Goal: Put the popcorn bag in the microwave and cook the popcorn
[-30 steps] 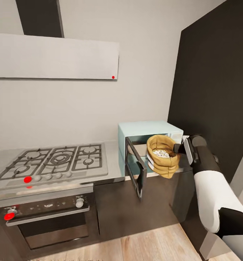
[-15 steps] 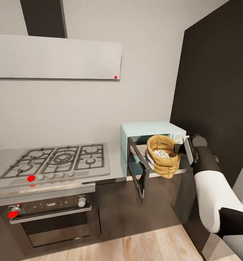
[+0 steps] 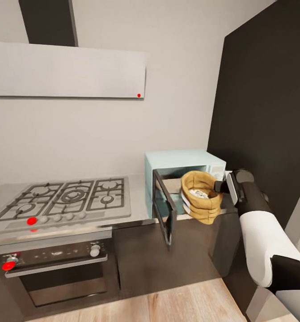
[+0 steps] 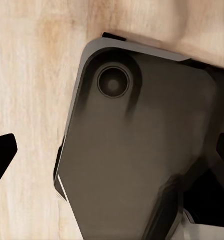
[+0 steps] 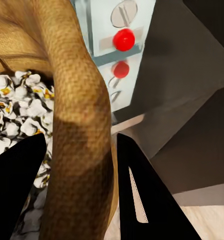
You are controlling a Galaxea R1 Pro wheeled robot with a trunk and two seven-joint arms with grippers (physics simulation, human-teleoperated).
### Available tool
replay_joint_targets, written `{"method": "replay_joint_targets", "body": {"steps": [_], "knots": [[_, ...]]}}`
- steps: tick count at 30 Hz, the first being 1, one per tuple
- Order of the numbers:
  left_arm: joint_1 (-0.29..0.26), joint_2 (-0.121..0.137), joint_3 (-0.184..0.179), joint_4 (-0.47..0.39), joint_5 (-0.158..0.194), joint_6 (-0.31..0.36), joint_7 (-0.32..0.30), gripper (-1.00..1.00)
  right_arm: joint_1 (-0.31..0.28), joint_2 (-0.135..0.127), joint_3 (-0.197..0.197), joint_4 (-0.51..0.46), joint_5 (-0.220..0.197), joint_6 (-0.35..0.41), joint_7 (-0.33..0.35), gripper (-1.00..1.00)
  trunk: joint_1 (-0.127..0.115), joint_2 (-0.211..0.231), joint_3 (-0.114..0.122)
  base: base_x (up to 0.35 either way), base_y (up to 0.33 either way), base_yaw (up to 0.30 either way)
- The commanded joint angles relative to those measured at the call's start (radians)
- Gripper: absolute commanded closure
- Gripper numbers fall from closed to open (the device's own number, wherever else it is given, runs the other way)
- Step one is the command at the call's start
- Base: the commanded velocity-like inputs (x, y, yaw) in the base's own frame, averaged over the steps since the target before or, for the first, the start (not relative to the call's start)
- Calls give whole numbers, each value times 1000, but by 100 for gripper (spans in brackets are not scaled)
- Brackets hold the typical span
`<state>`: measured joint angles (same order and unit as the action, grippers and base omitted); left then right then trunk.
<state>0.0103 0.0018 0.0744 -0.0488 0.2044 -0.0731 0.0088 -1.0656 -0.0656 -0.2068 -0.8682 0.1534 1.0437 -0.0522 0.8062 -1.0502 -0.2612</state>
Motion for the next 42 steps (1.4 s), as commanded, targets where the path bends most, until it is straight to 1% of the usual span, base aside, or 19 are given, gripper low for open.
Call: {"method": "replay_joint_targets", "body": {"steps": [1, 5, 10, 13, 22, 26, 34, 37, 42], "knots": [[0, 0, 7, -2, -1, -1, 1, -100, -1, 0, 0, -1, 0, 4, -2, 100, 0, -1, -1, 93, -270, 0], [0, 0, 7, -2, -1, -2, 1, -100, -1, -1, 0, -2, 0, 4, -1, 100, 0, -1, -1, 97, -273, 0], [0, 1, 7, -2, -2, -2, 1, -100, -1, 6, 0, 0, 0, 4, -2, 100, 0, -1, -1, 75, -163, 0], [0, 1, 7, -2, -2, -2, 1, -100, -1, 7, 0, 0, -2, 4, -2, 100, 0, -1, -1, 10, -16, 64], [0, 1, 7, -2, -2, -4, 0, -100, -1, 7, 0, 1, -1, 4, -3, 100, 0, -1, -1, 0, -1, 233], [0, 1, 8, -2, -2, -4, 0, -100, -1, 7, 0, -2, 4, 4, -5, 100, 0, -1, -1, 0, 0, 35], [0, 1, 7, -2, -2, -4, 1, -100, -1, 8, 1, -6, -4, 4, 1, 100, 0, -1, -1, 0, 0, 2], [0, 1, 7, -2, -2, -4, 0, -100, -1, 15, 1, -7, -5, 4, 1, 100, 0, -1, -1, 0, 0, 0], [0, 1, 8, -2, -2, -4, 0, -100, -1, 17, 0, -8, -2, 4, 1, 100, 0, -1, -1, 0, 0, 0]]}}
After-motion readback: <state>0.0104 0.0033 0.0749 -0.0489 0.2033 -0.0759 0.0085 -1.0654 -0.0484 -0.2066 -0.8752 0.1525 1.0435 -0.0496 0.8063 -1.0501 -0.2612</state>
